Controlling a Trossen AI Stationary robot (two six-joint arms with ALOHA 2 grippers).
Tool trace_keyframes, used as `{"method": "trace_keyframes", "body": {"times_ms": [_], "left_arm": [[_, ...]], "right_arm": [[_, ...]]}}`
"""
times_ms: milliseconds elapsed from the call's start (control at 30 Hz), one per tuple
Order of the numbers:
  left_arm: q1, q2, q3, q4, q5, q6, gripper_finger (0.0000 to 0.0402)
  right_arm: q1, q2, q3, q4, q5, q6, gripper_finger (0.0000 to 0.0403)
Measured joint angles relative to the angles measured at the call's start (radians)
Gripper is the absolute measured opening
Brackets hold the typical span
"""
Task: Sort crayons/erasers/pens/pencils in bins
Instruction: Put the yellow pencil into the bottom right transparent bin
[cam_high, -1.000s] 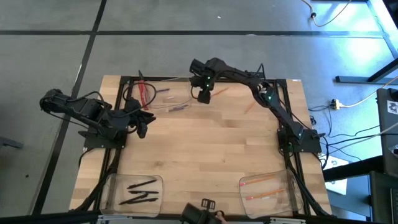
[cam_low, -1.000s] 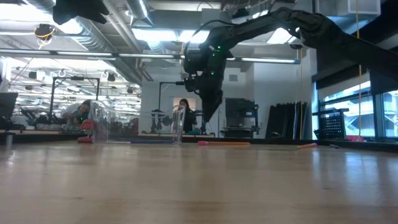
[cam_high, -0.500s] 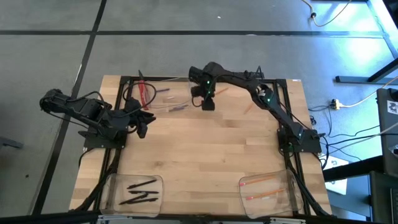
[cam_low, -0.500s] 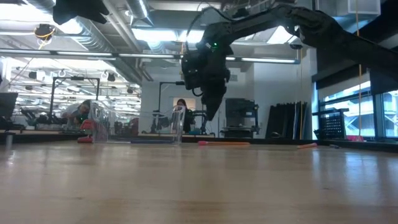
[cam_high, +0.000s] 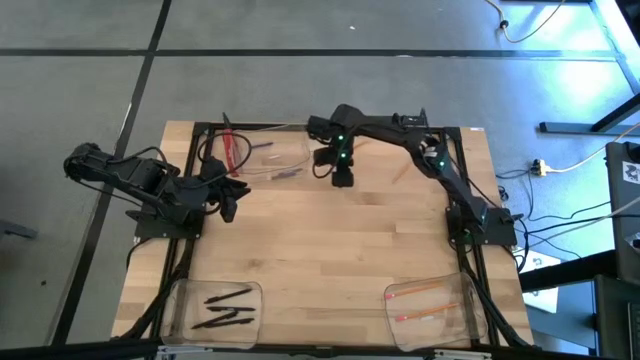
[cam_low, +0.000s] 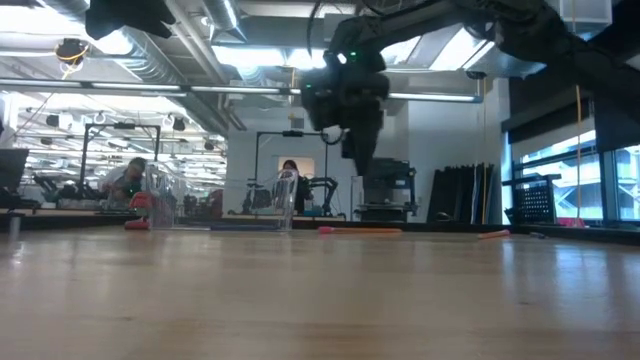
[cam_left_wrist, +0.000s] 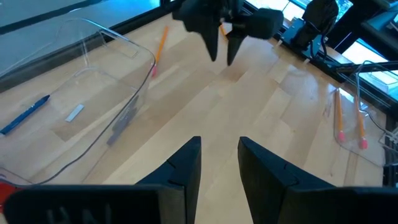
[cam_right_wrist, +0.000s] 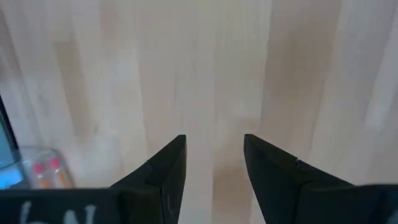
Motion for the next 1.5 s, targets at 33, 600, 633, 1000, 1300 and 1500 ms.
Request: {"method": "trace_keyframes", "body": {"times_ms": [33,600,633,1000,1300,1500], "left_arm": [[0.0,0.0,0.0,0.0,0.0,0.0,0.0097],[0.0,0.0,0.0,-0.006,-0.001,0.0,0.0097],[0.0,0.0,0.0,-0.006,-0.001,0.0,0.0097],[0.0,0.0,0.0,0.0,-0.002,-0.002,0.0097],[0.0,0.0,0.0,0.001,-0.013,-0.004,0.0097],[0.001,0.0,0.0,0.004,-0.015,-0.004,0.0097]], "right_arm": [[-0.004,-0.021,-0.035,-0.001,0.002,0.016,0.0163],[-0.002,-0.306,-0.667,0.931,0.374,-0.036,0.0163],[-0.003,-0.304,-0.687,0.989,0.399,-0.039,0.0163],[-0.015,-0.299,-0.868,1.253,0.417,-0.042,0.0163],[-0.035,-0.26,-0.873,1.321,0.326,-0.088,0.0163],[-0.055,-0.251,-0.873,1.318,0.326,-0.088,0.0163]]}}
